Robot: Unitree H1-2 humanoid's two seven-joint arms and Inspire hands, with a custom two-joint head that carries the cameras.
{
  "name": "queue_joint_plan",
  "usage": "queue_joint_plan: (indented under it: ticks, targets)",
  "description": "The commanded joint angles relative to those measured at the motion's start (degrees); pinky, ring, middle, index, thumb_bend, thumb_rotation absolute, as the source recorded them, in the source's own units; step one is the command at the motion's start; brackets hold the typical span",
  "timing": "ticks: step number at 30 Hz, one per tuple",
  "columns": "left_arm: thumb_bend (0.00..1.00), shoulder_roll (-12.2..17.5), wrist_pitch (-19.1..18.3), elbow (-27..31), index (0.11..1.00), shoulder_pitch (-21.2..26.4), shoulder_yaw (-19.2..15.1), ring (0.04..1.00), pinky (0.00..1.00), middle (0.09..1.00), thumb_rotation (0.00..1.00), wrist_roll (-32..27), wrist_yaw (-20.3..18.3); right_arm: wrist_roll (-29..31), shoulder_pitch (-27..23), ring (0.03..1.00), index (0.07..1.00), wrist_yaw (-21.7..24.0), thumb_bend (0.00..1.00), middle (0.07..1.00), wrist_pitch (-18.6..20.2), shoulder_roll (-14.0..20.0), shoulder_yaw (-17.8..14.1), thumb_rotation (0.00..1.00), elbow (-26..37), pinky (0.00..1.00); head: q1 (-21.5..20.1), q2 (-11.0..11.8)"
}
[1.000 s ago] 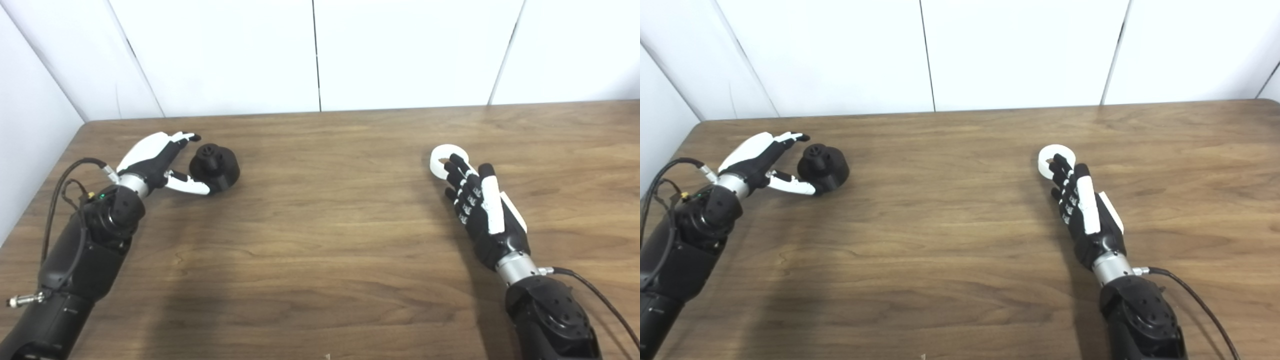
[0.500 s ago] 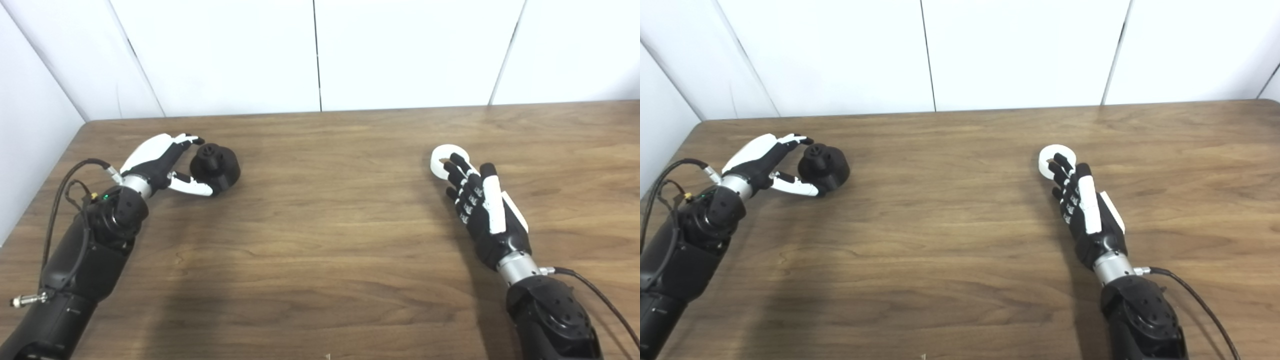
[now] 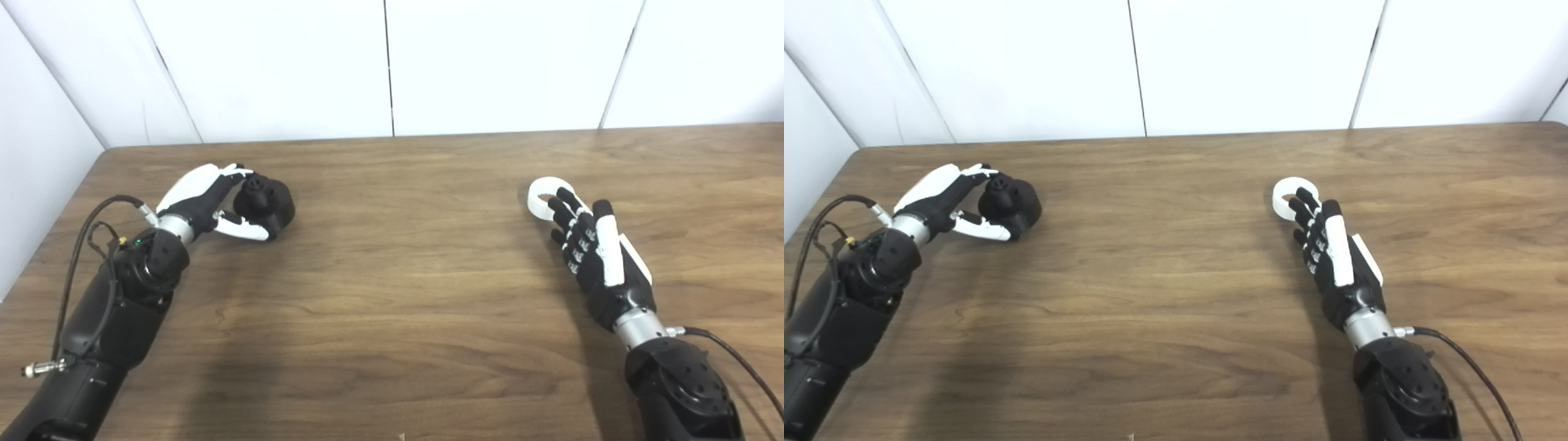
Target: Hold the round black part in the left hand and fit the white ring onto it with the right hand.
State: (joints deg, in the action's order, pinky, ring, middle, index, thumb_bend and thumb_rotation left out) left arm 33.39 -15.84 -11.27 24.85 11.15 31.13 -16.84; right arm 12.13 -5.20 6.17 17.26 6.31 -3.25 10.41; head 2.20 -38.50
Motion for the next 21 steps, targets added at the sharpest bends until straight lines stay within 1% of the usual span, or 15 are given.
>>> queue_joint_plan:
  ticks: [1, 3, 7, 10, 15, 17, 21]
  targets:
    - [1.00, 0.96, -0.13, 1.31, 0.845, 2.96, -0.81, 1.000, 1.00, 1.000, 0.27, 0.11, 0.36, 0.36, -1.33, 1.000, 0.952, 0.50, 0.68, 0.941, -1.31, 0.28, -0.16, 1.00, 2.52, 1.00, -0.04, -0.05]
    - [1.00, 0.77, -0.35, 1.23, 0.843, 3.02, -0.68, 1.000, 1.00, 1.000, 0.27, 0.19, 0.28, 0.42, -1.33, 1.000, 0.954, 0.35, 0.69, 0.942, -1.08, 0.19, -0.24, 1.00, 2.69, 1.00, -0.04, -0.05]
    - [1.00, 0.37, 0.68, 1.01, 0.833, 2.84, -0.76, 1.000, 1.00, 1.000, 0.26, -0.18, 0.82, 0.19, -1.28, 1.000, 0.953, 0.04, 0.68, 0.940, -0.72, 0.07, -0.24, 1.00, 3.10, 1.00, -0.19, -0.11]
    - [1.00, 0.17, 0.48, 1.28, 0.837, 2.75, -0.76, 1.000, 1.00, 1.000, 0.26, -0.27, 0.73, -0.04, -1.28, 1.000, 0.955, -0.09, 0.67, 0.943, -0.53, 0.11, -0.21, 1.00, 3.32, 1.00, -0.32, -0.14]
    - [1.00, 0.12, 1.61, 0.55, 0.835, 2.63, -0.80, 1.000, 1.00, 0.999, 0.25, -0.36, 1.45, 0.15, -1.24, 1.000, 0.952, -0.09, 0.67, 0.944, -0.51, 0.11, -0.40, 1.00, 3.57, 1.00, -0.28, -0.20]
    - [0.99, 0.13, 1.97, 0.38, 0.828, 2.57, -0.81, 1.000, 1.00, 0.996, 0.24, -0.12, 1.80, 0.39, -1.24, 1.000, 0.952, 0.08, 0.66, 0.945, -0.42, 0.23, -0.49, 1.00, 3.64, 1.00, -0.23, -0.23]
    - [0.93, 0.14, 2.15, 0.25, 0.783, 2.36, -0.82, 1.000, 0.99, 0.990, 0.21, 0.06, 2.28, 0.59, -1.28, 1.000, 0.953, 0.18, 0.67, 0.944, -0.24, 0.29, -0.56, 1.00, 3.72, 1.00, -0.23, -0.28]
